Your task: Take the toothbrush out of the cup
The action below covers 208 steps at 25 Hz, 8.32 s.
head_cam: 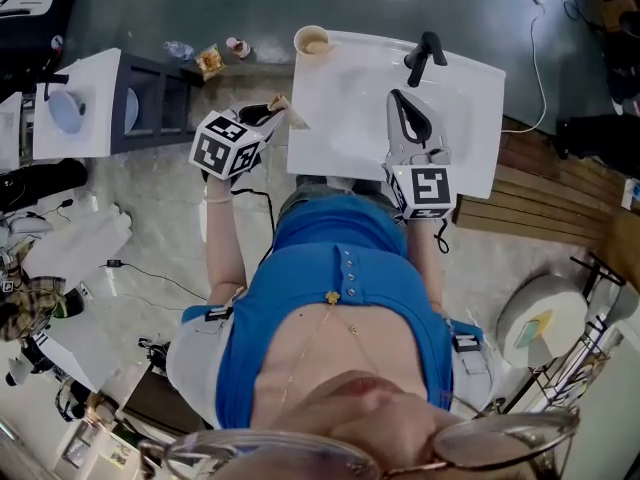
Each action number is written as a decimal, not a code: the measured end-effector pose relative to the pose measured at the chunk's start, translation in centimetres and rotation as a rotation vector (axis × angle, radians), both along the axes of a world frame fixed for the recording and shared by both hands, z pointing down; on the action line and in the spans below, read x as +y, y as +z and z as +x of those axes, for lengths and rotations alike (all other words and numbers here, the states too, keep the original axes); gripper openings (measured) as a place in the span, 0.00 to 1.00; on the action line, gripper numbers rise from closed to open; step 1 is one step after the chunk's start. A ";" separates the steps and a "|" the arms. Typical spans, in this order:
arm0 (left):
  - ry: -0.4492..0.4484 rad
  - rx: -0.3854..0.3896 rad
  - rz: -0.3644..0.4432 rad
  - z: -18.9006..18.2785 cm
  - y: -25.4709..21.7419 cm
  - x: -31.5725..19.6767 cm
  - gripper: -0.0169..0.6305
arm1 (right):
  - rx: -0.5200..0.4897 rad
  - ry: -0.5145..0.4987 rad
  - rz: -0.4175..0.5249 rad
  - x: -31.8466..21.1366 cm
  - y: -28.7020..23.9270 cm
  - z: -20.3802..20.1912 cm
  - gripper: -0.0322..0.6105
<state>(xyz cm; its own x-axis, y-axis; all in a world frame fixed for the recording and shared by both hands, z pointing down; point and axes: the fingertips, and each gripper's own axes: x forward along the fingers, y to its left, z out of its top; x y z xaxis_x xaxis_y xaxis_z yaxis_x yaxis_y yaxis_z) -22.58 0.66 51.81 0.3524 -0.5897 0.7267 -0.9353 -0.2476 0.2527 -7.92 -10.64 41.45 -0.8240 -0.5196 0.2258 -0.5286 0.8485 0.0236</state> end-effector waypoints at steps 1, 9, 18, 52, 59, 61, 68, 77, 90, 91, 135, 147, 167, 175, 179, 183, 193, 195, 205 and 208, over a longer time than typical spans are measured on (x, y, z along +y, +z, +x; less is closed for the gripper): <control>0.014 0.010 -0.019 0.2 0.4 -0.1 0.10 | 0.002 0.006 -0.001 -0.1 0.1 0.1 0.05; 0.039 0.057 -0.108 0.7 3.6 -1.5 0.10 | 0.015 0.060 -0.001 -0.7 0.5 1.7 0.05; -0.035 0.052 -0.093 -0.8 6.3 -4.7 0.10 | 0.033 0.144 -0.003 -1.6 0.7 3.7 0.05; -0.283 0.283 -0.136 -0.4 17.5 -8.4 0.07 | 0.111 0.281 -0.027 -1.3 2.5 7.0 0.05; -0.295 0.248 -0.101 -0.6 17.9 -8.7 0.09 | 0.113 0.265 -0.027 -1.4 2.7 6.0 0.05; -0.318 0.254 -0.098 -0.7 18.1 -8.6 0.10 | 0.109 0.256 -0.026 -1.4 2.7 5.6 0.05; -0.470 0.342 -0.074 -0.8 18.4 -8.4 0.11 | 0.108 0.234 -0.024 -1.4 2.5 4.9 0.05; -0.438 0.345 -0.051 0.2 18.1 -8.0 0.20 | 0.112 0.206 -0.027 -1.0 2.7 3.5 0.05; -0.377 0.277 0.032 -0.6 15.3 -8.4 0.29 | 0.123 0.196 -0.037 -0.4 3.4 2.1 0.05; -0.373 0.276 0.036 -0.6 15.1 -8.4 0.29 | 0.123 0.196 -0.039 -0.4 3.4 2.0 0.05; -0.180 0.265 0.243 -1.1 6.1 -4.1 0.03 | 0.142 0.074 -0.137 1.1 8.7 -8.6 0.05; -0.208 0.296 0.270 -2.1 4.7 -2.4 0.03 | 0.196 0.028 -0.158 0.2 11.6 -11.7 0.05; -0.296 0.306 0.274 -4.4 4.5 0.1 0.03 | 0.239 -0.024 -0.247 -1.0 15.9 -14.7 0.15; -0.312 0.307 0.277 -4.5 4.5 0.5 0.03 | 0.239 -0.029 -0.241 -2.3 16.5 -16.0 0.28; -0.333 0.303 0.274 -5.0 4.6 0.9 0.03 | 0.236 -0.028 -0.234 -3.3 16.6 -16.7 0.32; -0.354 0.300 0.267 -5.5 4.8 1.4 0.03 | 0.228 -0.032 -0.213 -3.9 16.4 -17.3 0.32; -0.363 0.305 0.271 -5.6 4.9 2.0 0.03 | 0.233 -0.036 -0.137 -4.1 15.6 -17.5 0.23; -0.360 0.306 0.277 -5.6 4.7 1.8 0.03 | 0.221 -0.035 -0.125 -4.1 15.2 -17.6 0.21; -0.329 0.310 0.304 -4.9 3.8 1.7 0.03 | 0.187 -0.034 -0.083 -3.5 12.9 -17.1 0.19; -0.321 0.313 0.315 -4.8 3.4 1.8 0.03 | 0.177 -0.031 -0.072 -3.2 12.2 -16.8 0.19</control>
<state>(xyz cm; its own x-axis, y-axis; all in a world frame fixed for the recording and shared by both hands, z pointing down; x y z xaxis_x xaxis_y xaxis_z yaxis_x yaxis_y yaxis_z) -27.37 2.42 55.23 0.2903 -0.8752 0.3870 -0.8684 -0.0711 0.4907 -24.76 -13.81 53.63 -0.7834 -0.4716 0.4047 -0.4950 0.8673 0.0525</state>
